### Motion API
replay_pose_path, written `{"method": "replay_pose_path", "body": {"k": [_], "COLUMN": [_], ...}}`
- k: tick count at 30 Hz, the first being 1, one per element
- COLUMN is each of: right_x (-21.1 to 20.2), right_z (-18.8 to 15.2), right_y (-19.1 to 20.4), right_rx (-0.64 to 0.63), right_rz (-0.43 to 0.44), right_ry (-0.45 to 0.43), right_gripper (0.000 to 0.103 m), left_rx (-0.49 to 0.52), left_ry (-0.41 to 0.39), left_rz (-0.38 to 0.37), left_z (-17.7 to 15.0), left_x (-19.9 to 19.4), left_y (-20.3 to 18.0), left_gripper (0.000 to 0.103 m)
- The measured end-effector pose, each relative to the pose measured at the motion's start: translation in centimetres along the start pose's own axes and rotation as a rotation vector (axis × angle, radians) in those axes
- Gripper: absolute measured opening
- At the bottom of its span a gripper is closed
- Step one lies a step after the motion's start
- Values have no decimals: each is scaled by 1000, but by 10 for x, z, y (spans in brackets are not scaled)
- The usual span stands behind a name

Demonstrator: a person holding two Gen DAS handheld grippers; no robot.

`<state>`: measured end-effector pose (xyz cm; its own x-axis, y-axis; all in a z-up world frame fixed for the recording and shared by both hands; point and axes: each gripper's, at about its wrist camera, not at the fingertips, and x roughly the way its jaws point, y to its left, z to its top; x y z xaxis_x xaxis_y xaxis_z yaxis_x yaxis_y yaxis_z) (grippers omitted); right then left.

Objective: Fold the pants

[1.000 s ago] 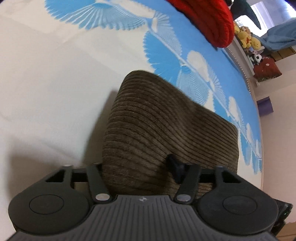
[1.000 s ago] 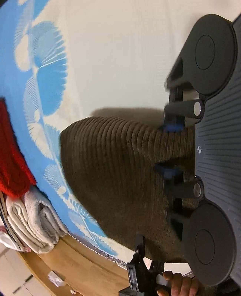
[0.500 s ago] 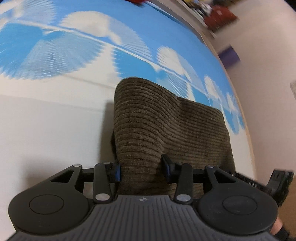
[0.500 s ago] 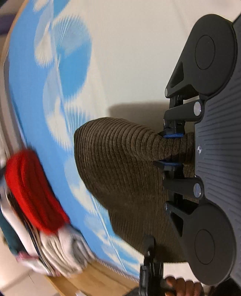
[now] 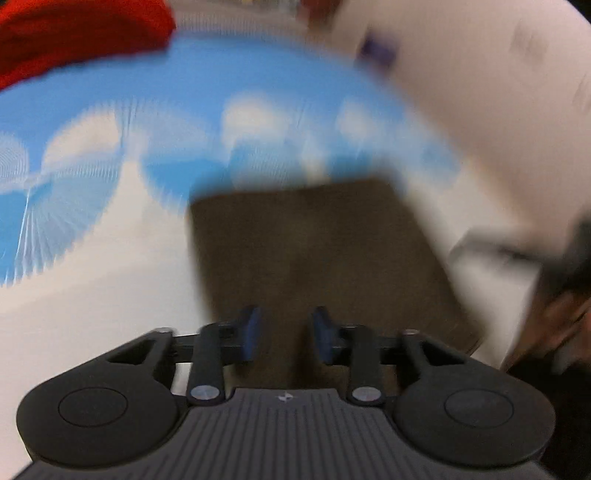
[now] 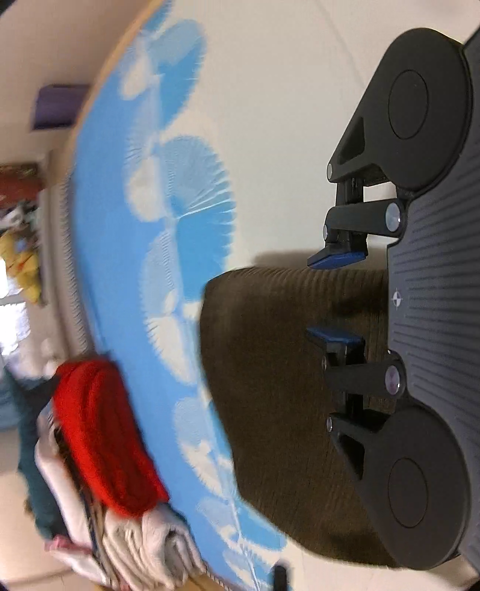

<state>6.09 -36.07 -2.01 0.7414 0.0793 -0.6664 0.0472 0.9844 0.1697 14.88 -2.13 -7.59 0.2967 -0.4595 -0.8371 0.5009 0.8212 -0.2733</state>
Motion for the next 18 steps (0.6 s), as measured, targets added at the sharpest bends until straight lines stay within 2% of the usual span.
{"method": "replay_pose_path", "body": {"k": [1, 2, 3, 4, 5, 7, 8, 9, 10, 11, 13, 14, 16, 17, 18], "right_x": [0, 4, 16, 25, 30, 29, 27, 24, 25, 29, 48, 63, 94, 110, 128], "right_z": [-2, -8, -19, -30, -37, -32, -24, -14, -3, 8, 32, 44, 62, 67, 73], "right_y": [2, 6, 10, 14, 18, 22, 21, 20, 18, 17, 16, 15, 9, 6, 1], "right_rx": [-23, -60, -117, -175, -224, -242, -216, -176, -136, -102, -47, -18, 44, 72, 102], "right_rz": [28, 58, 86, 78, 40, 14, 21, 25, 25, 19, -2, -14, -55, -94, -150], "right_ry": [25, 84, 196, 280, 308, 277, 233, 171, 121, 83, 26, 20, 34, 45, 70], "right_gripper": [36, 36, 36, 36, 35, 34, 34, 36, 37, 37, 37, 38, 38, 38, 43], "left_rx": [21, 11, -14, -42, -63, -50, -31, -17, 4, 61, 220, 246, 205, 193, 181], "left_ry": [62, 81, 81, 80, 73, 30, 7, 17, 67, 140, 146, 147, 132, 91, 34], "left_rz": [61, 81, 78, 58, 49, 44, 9, -40, -69, -45, 17, 19, -12, -17, -7], "left_z": [-9, -13, -13, -10, -7, -5, -5, -6, -14, -23, -35, -32, -22, -17, -11], "left_x": [17, 22, 20, 15, 7, -10, -17, -17, -8, 8, 16, 12, 1, -6, -15], "left_y": [1, 2, 4, 6, 7, 2, -2, -7, -11, -21, -40, -45, -41, -39, -37], "left_gripper": [21, 21, 21, 20, 20, 20, 20, 20, 21, 21, 24, 25, 27, 27, 27]}}
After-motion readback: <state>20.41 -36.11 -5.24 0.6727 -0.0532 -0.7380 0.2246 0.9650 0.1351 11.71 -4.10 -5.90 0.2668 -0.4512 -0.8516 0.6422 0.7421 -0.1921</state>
